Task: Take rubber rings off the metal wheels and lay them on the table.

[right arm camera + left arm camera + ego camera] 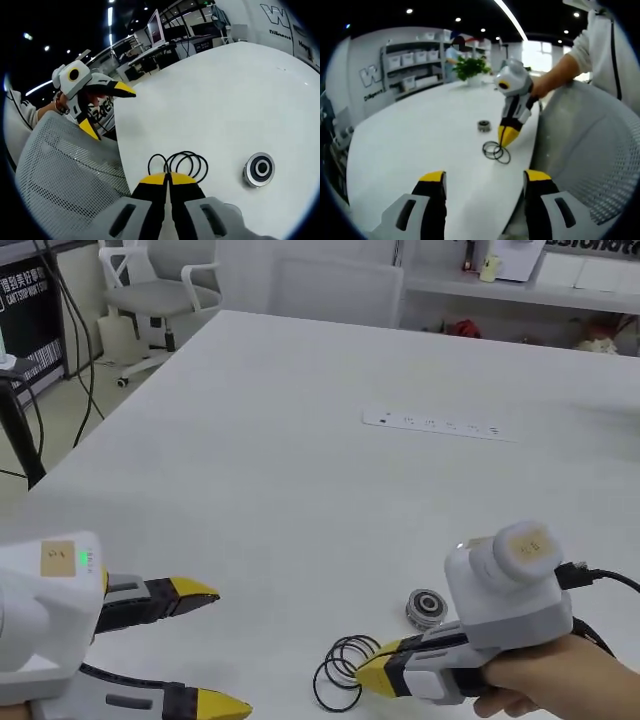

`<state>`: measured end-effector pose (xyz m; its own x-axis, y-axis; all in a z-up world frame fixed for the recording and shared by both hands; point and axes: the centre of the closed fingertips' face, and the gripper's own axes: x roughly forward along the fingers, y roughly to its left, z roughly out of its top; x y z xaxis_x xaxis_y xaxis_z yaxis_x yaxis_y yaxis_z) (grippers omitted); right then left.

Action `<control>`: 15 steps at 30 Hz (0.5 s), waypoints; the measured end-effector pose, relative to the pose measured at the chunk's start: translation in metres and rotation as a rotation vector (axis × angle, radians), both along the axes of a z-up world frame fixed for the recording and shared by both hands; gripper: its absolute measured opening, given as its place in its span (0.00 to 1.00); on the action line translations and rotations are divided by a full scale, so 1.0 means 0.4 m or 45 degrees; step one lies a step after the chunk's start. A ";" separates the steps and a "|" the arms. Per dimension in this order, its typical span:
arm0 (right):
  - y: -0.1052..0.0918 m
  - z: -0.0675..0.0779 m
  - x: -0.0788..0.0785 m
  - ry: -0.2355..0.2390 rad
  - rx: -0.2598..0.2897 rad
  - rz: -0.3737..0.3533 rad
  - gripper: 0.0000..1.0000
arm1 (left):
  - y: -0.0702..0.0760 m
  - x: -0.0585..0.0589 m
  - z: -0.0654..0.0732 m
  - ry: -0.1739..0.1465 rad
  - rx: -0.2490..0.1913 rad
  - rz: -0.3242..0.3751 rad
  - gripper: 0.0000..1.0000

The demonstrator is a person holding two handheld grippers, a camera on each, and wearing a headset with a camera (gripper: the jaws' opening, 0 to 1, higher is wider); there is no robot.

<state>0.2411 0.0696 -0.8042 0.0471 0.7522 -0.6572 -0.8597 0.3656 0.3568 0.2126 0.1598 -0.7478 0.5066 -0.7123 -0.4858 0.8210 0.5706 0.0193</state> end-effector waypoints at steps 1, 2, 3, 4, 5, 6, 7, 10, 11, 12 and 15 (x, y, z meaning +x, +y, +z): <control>0.000 0.000 0.000 -0.002 -0.001 0.000 0.00 | 0.001 0.000 0.000 0.001 0.000 0.001 0.64; -0.001 -0.001 0.001 -0.003 -0.001 0.000 0.00 | 0.001 0.000 -0.001 0.002 -0.002 0.002 0.64; -0.002 0.000 0.002 -0.005 -0.001 -0.001 0.00 | 0.002 0.000 -0.001 0.001 -0.003 0.003 0.64; -0.002 0.000 0.004 -0.007 -0.001 -0.004 0.00 | 0.003 0.000 -0.001 0.003 -0.003 0.005 0.64; -0.002 0.000 0.005 -0.008 -0.002 -0.006 0.00 | 0.004 0.000 -0.002 0.003 -0.001 0.005 0.64; -0.003 0.000 0.006 -0.011 -0.002 -0.007 0.01 | 0.005 0.000 -0.002 0.003 -0.001 0.005 0.64; -0.003 0.001 0.007 -0.014 -0.001 -0.009 0.02 | 0.007 0.000 -0.003 0.003 -0.001 0.005 0.64; -0.005 0.006 0.011 -0.019 0.002 -0.014 0.03 | 0.009 0.000 -0.002 0.001 -0.001 0.005 0.64; -0.007 0.009 0.016 -0.025 0.005 -0.020 0.04 | 0.009 0.000 -0.001 0.000 -0.001 0.005 0.64; -0.009 0.012 0.018 -0.029 0.005 -0.024 0.04 | 0.009 0.000 -0.001 0.000 -0.001 0.006 0.64; -0.017 0.021 0.023 -0.043 0.006 -0.025 0.05 | 0.005 -0.002 0.003 -0.003 -0.002 0.007 0.64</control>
